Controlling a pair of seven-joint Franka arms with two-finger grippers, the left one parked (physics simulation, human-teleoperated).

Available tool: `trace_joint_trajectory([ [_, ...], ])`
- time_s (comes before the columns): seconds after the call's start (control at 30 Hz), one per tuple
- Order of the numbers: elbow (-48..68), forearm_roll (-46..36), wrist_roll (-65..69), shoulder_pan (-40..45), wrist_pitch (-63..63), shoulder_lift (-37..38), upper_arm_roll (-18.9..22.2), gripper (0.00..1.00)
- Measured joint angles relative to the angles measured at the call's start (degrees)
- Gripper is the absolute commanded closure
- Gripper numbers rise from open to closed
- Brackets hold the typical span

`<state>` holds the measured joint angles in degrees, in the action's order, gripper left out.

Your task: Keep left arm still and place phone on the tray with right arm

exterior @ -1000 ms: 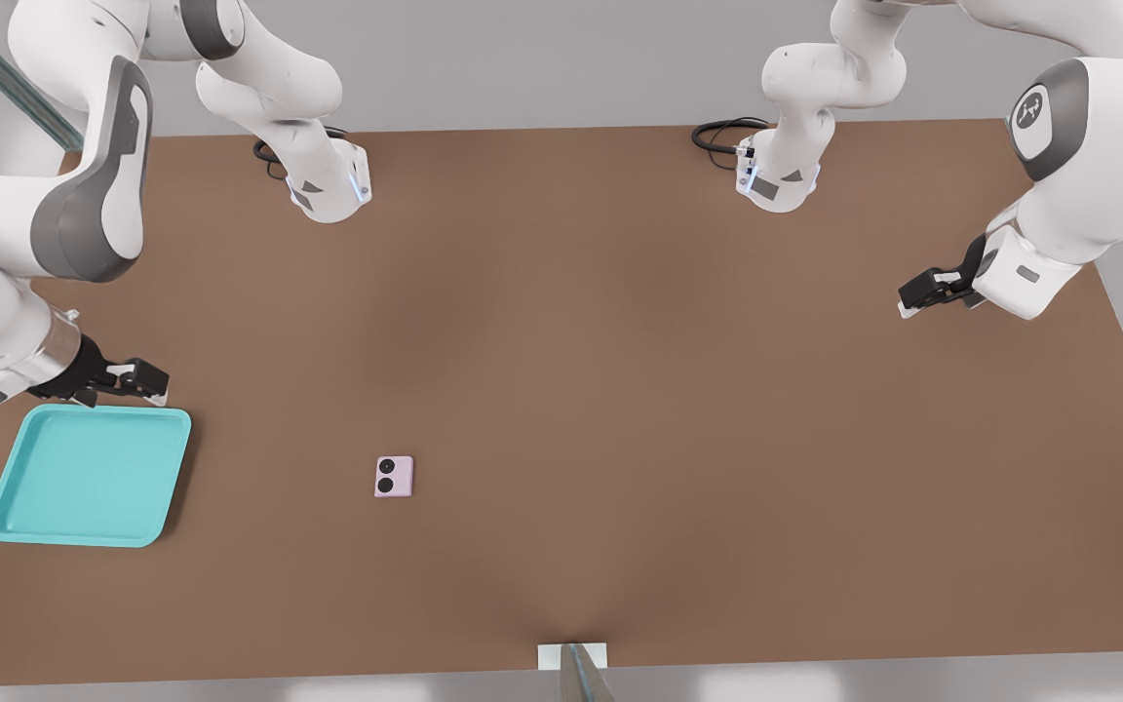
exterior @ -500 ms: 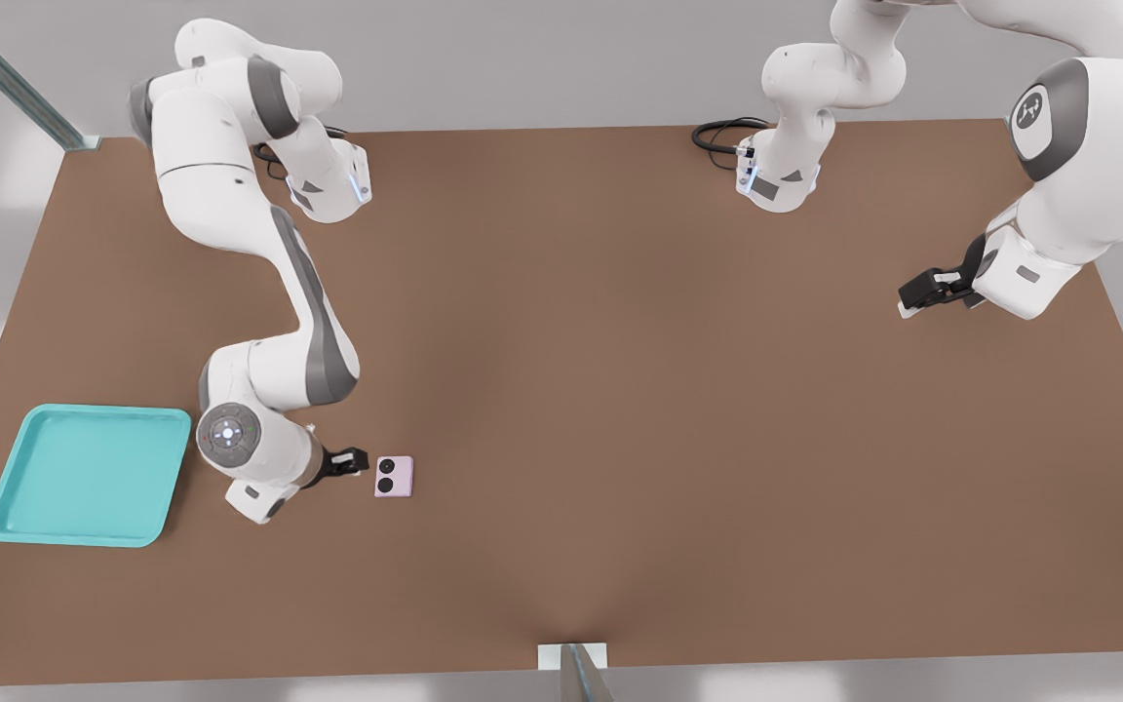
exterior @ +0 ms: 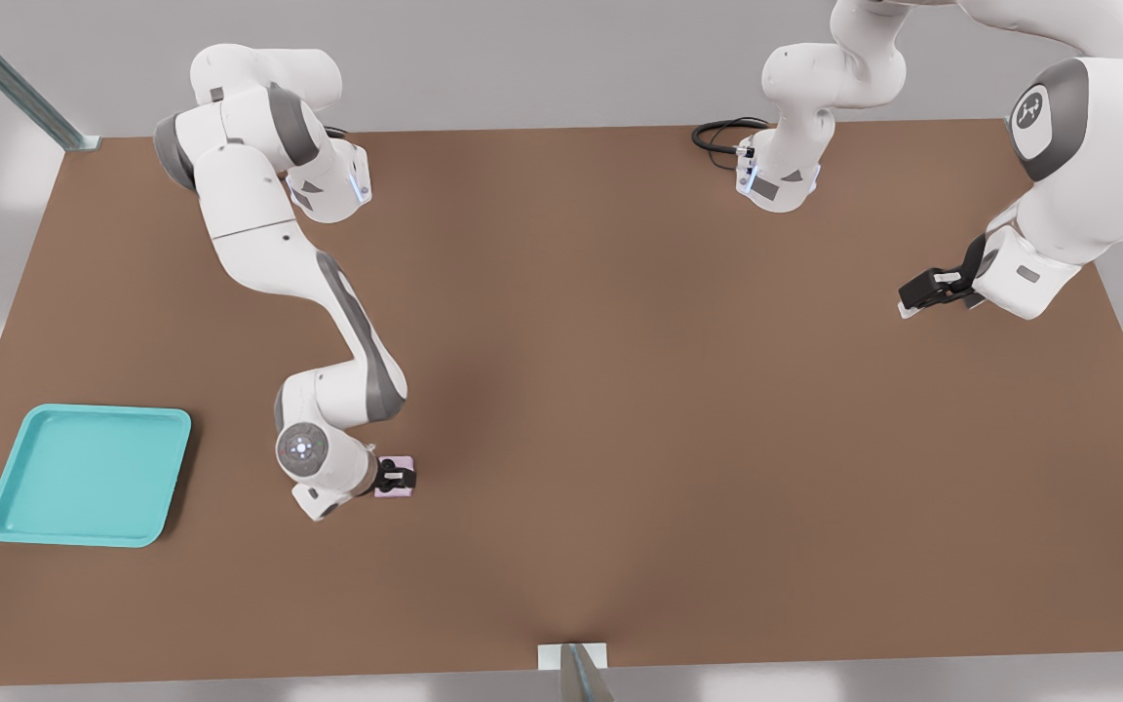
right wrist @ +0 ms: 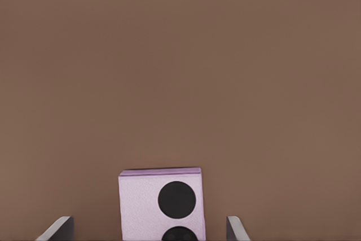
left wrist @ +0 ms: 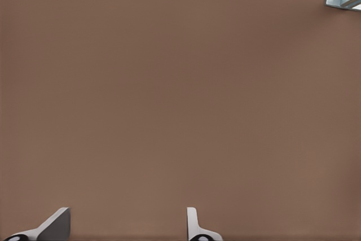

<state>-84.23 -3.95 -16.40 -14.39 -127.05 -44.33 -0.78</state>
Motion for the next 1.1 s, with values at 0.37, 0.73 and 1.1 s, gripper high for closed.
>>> trace_joint_trajectory([
  [0.37, -3.0, 0.1, -5.3, -0.6, -4.9, -0.9, -0.1, 0.0],
  [0.73, -3.7, 2.5, -8.2, -0.8, -6.3, -2.0, -0.1, 0.0],
  [1.1, -4.1, 6.4, -9.7, -1.7, -6.6, -3.0, -0.1, 0.0],
])
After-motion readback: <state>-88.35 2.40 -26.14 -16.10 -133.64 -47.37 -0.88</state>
